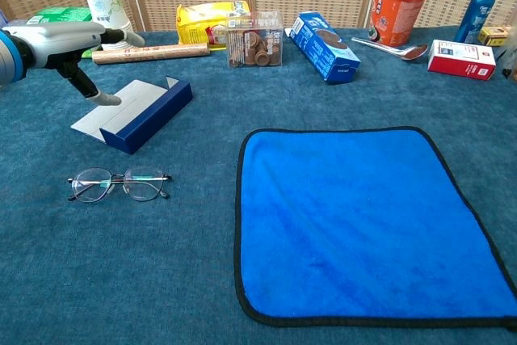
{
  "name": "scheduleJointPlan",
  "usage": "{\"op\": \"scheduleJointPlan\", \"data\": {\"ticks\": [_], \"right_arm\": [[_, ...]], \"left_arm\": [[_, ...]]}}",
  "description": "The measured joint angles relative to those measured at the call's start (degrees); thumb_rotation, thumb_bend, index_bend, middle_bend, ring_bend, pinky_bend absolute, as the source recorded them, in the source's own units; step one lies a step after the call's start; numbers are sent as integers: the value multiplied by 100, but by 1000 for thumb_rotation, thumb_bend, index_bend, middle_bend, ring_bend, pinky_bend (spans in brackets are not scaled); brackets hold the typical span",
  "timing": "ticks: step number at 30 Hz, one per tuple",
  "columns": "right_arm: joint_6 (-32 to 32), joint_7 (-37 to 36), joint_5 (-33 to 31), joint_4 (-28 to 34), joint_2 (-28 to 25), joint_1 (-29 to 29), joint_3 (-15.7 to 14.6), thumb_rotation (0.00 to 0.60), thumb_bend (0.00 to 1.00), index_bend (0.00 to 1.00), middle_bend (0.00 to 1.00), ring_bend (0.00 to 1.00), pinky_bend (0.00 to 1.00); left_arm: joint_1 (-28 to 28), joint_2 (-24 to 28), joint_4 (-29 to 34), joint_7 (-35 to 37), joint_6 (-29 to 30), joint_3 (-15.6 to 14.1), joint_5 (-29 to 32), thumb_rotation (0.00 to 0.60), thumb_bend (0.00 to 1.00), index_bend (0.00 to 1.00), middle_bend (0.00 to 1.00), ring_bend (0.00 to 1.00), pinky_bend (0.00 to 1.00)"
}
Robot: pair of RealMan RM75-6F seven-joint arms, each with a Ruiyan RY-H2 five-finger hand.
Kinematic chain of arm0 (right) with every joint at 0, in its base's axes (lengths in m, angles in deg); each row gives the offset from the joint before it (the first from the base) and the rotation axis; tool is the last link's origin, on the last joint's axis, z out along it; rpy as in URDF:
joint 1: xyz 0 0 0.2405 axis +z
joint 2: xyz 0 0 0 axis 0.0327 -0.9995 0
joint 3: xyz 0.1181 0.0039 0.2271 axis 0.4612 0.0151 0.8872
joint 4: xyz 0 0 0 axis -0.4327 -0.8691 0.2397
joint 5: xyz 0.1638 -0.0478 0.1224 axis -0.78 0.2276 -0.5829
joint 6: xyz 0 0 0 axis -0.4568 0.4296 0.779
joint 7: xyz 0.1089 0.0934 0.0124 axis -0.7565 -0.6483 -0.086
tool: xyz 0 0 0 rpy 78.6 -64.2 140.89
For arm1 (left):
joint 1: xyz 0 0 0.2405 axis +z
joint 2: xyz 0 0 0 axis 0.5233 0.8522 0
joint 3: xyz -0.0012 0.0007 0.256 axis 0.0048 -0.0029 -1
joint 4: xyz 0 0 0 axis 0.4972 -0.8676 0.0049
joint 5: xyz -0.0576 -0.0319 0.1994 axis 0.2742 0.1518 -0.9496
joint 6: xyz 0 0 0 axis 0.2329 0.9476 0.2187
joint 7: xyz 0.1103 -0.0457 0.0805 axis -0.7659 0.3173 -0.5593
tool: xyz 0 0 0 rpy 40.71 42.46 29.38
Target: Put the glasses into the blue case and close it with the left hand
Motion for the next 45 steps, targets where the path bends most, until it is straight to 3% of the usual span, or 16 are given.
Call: {"op": "scheduleJointPlan", "data": {"ticks": [7, 17, 30, 45], "right_arm": [[0, 129, 2, 109, -25, -6, -1, 404, 340, 137, 132, 0, 37], [-22, 204, 5, 184, -38, -33, -9, 397, 341, 137, 132, 0, 37], [-80, 124, 21, 169, -49, -75, -15, 398, 340, 136, 131, 0, 37], [-188, -137, -6, 29, -43, -173, -25, 403, 338, 135, 131, 0, 37]], "left_arm": [[-90, -280, -633, 59, -342, -51, 197, 547, 238, 0, 0, 0, 24], [-249, -637, -1012, 21, -454, -93, 88, 553, 238, 0, 0, 0, 24], [-442, -808, -856, -101, -541, -79, 12, 551, 239, 0, 0, 0, 21], [-729, -970, -409, -28, -457, 214, -34, 557, 238, 0, 0, 0, 23]]}}
